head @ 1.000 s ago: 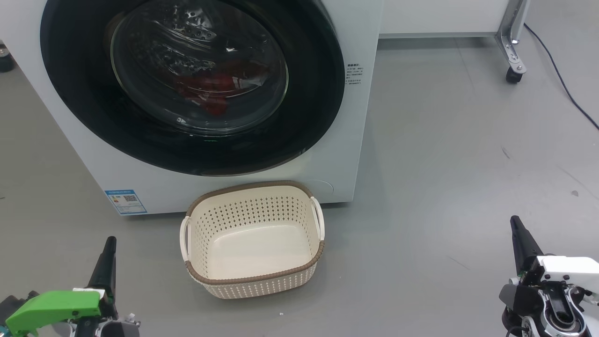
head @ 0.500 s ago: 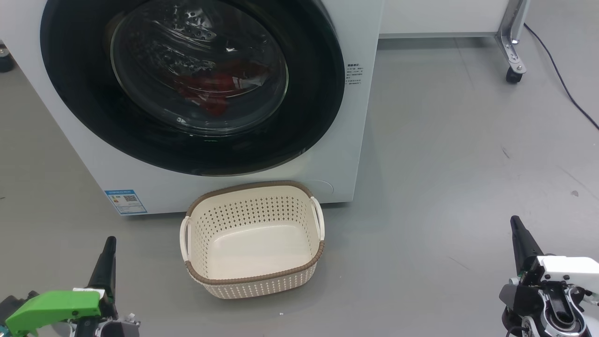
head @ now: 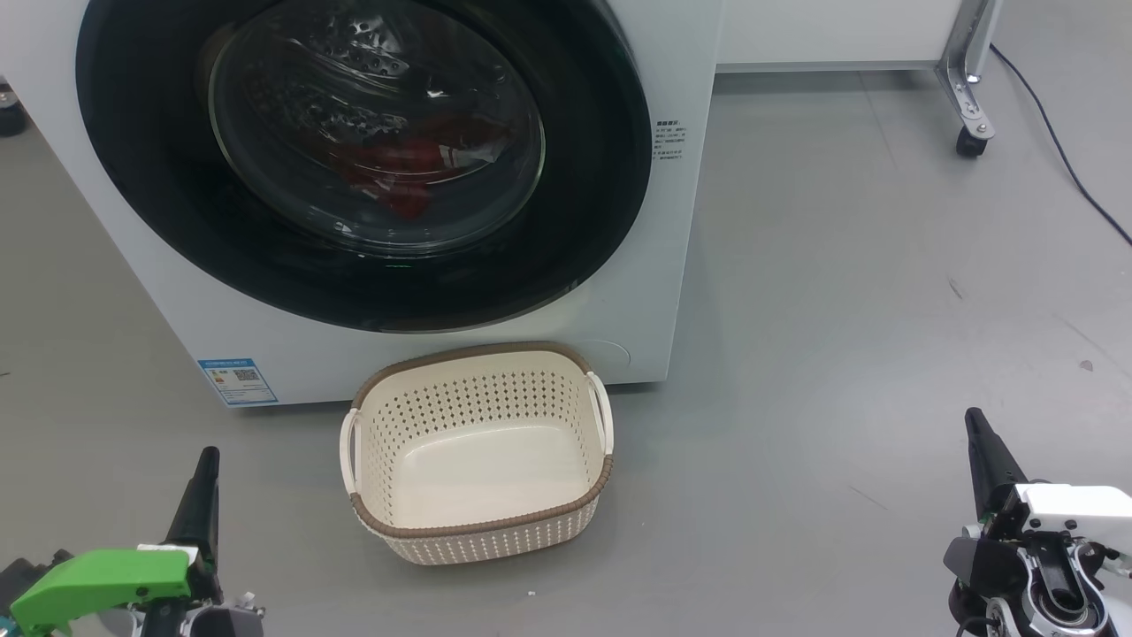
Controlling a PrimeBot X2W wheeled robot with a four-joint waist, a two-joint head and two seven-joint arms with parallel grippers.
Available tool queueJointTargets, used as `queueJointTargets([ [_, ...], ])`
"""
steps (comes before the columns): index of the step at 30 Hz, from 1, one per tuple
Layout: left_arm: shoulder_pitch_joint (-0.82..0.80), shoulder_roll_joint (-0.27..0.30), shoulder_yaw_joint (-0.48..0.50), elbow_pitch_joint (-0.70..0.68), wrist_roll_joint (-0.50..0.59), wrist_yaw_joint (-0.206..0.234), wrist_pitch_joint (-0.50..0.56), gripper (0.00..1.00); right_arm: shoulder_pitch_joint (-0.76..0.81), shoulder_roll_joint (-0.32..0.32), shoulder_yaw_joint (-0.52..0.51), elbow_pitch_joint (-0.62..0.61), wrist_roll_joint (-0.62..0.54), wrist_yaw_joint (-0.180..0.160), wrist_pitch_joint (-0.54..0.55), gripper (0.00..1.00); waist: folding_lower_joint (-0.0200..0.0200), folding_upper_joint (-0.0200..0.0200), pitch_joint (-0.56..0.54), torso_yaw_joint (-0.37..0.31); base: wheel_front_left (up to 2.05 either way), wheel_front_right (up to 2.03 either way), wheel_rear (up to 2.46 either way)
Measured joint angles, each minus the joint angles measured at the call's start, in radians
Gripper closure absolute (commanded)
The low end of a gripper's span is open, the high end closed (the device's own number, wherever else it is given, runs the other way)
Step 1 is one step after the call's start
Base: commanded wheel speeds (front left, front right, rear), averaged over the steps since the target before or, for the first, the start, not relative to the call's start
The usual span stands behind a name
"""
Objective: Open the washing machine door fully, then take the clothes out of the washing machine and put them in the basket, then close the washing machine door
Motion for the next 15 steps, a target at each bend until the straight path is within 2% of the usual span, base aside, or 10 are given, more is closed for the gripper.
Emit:
queueJointTargets([
  [15, 0.000, -0.001, 0.001, 0.000, 0.005, 0.000, 0.007, 1.00, 0.000, 0.001, -0.001, 0.000, 0.000, 0.000, 0.000, 1.00, 0.0000, 0.0000, 0.000, 0.000, 0.00, 0.00, 0.00],
])
